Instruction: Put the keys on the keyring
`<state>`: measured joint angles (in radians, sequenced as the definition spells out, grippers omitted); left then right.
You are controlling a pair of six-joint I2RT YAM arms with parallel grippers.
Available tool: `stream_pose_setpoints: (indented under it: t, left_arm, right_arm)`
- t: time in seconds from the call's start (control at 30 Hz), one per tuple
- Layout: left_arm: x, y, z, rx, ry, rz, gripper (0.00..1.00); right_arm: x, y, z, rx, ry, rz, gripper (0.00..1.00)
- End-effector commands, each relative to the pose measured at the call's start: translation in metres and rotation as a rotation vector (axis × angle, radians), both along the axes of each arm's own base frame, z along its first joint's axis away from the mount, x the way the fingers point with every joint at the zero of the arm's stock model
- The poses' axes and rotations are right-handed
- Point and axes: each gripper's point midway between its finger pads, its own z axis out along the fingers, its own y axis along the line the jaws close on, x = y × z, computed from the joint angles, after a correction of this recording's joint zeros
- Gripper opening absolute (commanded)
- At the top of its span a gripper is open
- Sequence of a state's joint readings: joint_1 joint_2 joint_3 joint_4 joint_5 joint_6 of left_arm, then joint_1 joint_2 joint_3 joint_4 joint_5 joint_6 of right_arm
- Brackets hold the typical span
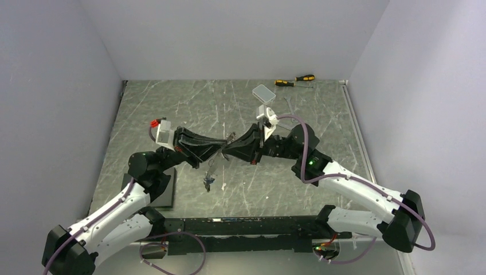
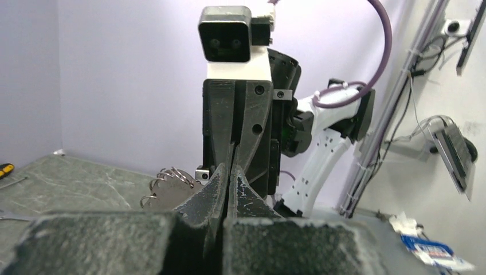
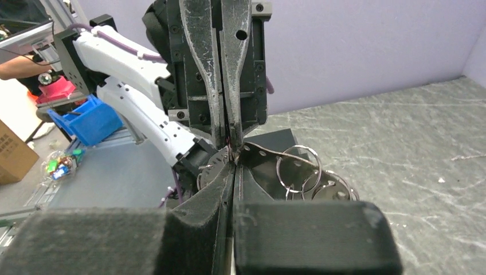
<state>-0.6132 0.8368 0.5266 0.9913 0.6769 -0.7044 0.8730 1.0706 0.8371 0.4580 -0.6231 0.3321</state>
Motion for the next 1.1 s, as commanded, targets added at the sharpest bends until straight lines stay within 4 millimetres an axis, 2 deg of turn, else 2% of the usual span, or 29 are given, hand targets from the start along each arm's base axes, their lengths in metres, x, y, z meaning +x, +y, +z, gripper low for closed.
stream_pose_setpoints:
  t: [0.0, 0.07, 0.2, 0.33, 0.47, 0.67, 0.87, 1.07]
  left_arm:
    - [-0.012, 0.017, 0.027, -0.132, -0.026, 0.032, 0.0]
    - [-0.007, 0.017, 0.023, -0.112, -0.014, 0.061, 0.0]
    - [-0.002, 0.018, 0.018, -0.079, -0.004, 0.11, 0.0]
    - [0.001, 0.019, 0.013, -0.07, 0.002, 0.125, 0.0]
    - [0.002, 0.014, 0.011, -0.081, 0.009, 0.097, 0.0]
    - [0.003, 0.012, 0.011, -0.095, 0.016, 0.08, 0.0]
    - [0.002, 0.013, 0.011, -0.111, 0.017, 0.071, 0.0]
    - [0.005, 0.014, 0.009, -0.127, 0.02, 0.086, 0.0]
  right_arm:
    - [0.015, 0.011, 0.026, 0.025, -0.066, -0.047, 0.1]
    - [0.013, 0.013, 0.015, -0.039, -0.073, -0.041, 0.2]
    - [0.002, -0.005, -0.001, -0.097, -0.116, -0.05, 0.4]
    - [-0.013, -0.021, -0.011, -0.143, -0.157, -0.026, 0.49]
    - [-0.018, -0.028, -0.006, -0.11, -0.173, -0.036, 0.51]
    - [-0.02, -0.028, 0.006, -0.048, -0.177, -0.035, 0.49]
    - [-0.002, -0.027, 0.016, 0.027, -0.143, -0.135, 0.45]
    - [0.007, -0.025, 0.026, 0.107, -0.106, -0.175, 0.42]
